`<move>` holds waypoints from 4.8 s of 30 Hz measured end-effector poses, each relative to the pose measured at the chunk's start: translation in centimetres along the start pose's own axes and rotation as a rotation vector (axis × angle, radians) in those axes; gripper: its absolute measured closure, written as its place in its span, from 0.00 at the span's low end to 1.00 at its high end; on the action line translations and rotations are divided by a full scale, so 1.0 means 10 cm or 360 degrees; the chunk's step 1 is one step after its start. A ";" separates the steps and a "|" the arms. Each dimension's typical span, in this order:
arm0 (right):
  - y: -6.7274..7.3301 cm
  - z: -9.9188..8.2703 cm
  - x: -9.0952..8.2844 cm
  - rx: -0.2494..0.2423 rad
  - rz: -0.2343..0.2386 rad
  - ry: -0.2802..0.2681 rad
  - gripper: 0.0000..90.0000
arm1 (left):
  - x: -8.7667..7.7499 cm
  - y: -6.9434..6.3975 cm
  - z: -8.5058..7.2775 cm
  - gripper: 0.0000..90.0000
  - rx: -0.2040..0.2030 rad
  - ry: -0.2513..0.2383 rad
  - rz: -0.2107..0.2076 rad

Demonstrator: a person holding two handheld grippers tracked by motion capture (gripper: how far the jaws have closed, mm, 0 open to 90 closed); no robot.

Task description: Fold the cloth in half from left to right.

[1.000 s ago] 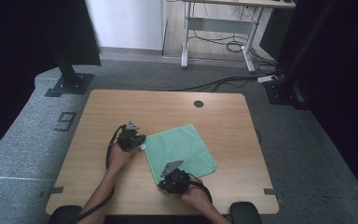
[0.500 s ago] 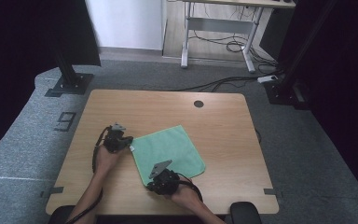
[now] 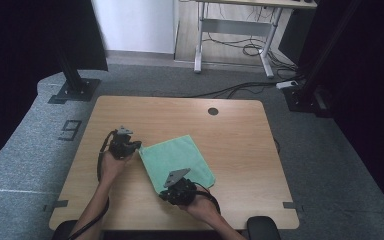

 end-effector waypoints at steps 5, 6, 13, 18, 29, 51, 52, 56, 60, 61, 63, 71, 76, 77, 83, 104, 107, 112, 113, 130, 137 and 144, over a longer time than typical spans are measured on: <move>-0.10 -0.11 -0.13 0.0030 -0.0071 -0.0014 0.93 | 0.09 -0.08 0.14 0.99 0.0031 -0.0010 -0.0011; -0.12 -0.13 -0.15 0.0039 -0.0082 -0.0015 0.93 | 0.11 -0.10 0.16 0.99 0.0032 -0.0012 -0.0014; -0.21 -0.26 -0.25 0.0077 -0.0158 0.0000 0.94 | 0.29 -0.20 0.27 0.98 0.0063 -0.0009 -0.0035; -0.29 -0.35 -0.35 0.0114 -0.0197 -0.0005 0.94 | 0.40 -0.28 0.35 0.98 0.0087 -0.0007 -0.0049; -0.40 -0.51 -0.50 0.0180 -0.0251 -0.0010 0.94 | 0.59 -0.47 0.54 0.98 0.0176 0.0013 -0.0073; -0.61 -0.77 -0.75 0.0317 -0.0353 -0.0062 0.95 | 0.89 -0.76 0.84 0.98 0.0283 0.0005 -0.0057; -0.62 -0.78 -0.76 0.0322 -0.0359 -0.0067 0.95 | 0.89 -0.77 0.85 0.98 0.0280 0.0002 -0.0058; -0.65 -0.80 -0.80 0.0337 -0.0381 -0.0077 0.95 | 0.93 -0.81 0.89 0.98 0.0291 0.0007 -0.0059; -0.68 -0.82 -0.84 0.0354 -0.0407 -0.0091 0.95 | 0.97 -0.83 0.93 0.98 0.0283 -0.0011 -0.0067; -0.69 -0.83 -0.85 0.0359 -0.0414 -0.0093 0.95 | 0.98 -0.84 0.94 0.98 0.0286 -0.0008 -0.0066; -0.70 -0.85 -0.86 0.0364 -0.0434 -0.0087 0.95 | 1.01 -0.84 0.94 0.98 0.0291 0.0003 -0.0060; -0.77 -0.92 -0.80 0.0371 -0.0490 -0.0014 0.95 | 1.18 -0.86 0.93 0.98 0.0285 0.0033 -0.0062; -0.81 -0.95 -0.80 0.0389 -0.0501 -0.0007 0.95 | 1.23 -0.87 0.94 0.98 0.0291 0.0050 -0.0052; -0.81 -0.95 -0.79 0.0388 -0.0505 -0.0003 0.95 | 1.24 -0.87 0.94 0.98 0.0295 0.0053 -0.0050; -0.86 -0.99 -0.79 0.0406 -0.0524 0.0023 0.94 | 1.29 -0.86 0.94 0.91 0.0276 0.0040 -0.0050; -1.04 -1.07 -0.96 0.0520 -0.0664 -0.0056 0.45 | 1.00 -0.83 0.88 0.19 0.0284 -0.0023 0.0011; -1.07 -1.07 -0.95 0.0531 -0.0662 -0.0051 0.41 | 0.96 -0.82 0.79 0.16 0.0267 -0.0007 -0.0010; -1.16 -1.07 -0.92 0.0539 -0.0666 -0.0019 0.30 | 0.85 -0.84 0.61 0.15 0.0267 0.0017 -0.0032; -1.18 -1.07 -0.92 0.0544 -0.0666 -0.0008 0.30 | 0.82 -0.84 0.57 0.14 0.0272 0.0025 -0.0031; -1.36 -1.13 -0.77 0.0564 -0.0654 0.0061 0.25 | 0.58 -1.11 0.09 0.14 0.0316 0.0072 -0.0033; -1.32 -1.15 -0.71 0.0544 -0.0654 0.0093 0.25 | 0.67 -1.10 -0.01 0.15 0.0332 0.0122 0.0024; -1.24 -1.14 -0.68 0.0537 -0.0636 0.0089 0.26 | 0.67 -1.04 -0.01 0.14 0.0299 0.0126 0.0006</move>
Point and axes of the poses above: each handheld gripper's, and its own axes: x roughly forward along the jaws, z roughly out of its top, y roughly to its left, the point moved 1 cm from there along x, roughly forward along the jaws, and after that the axes turned 2 degrees about -z, right-handed, at the moved point
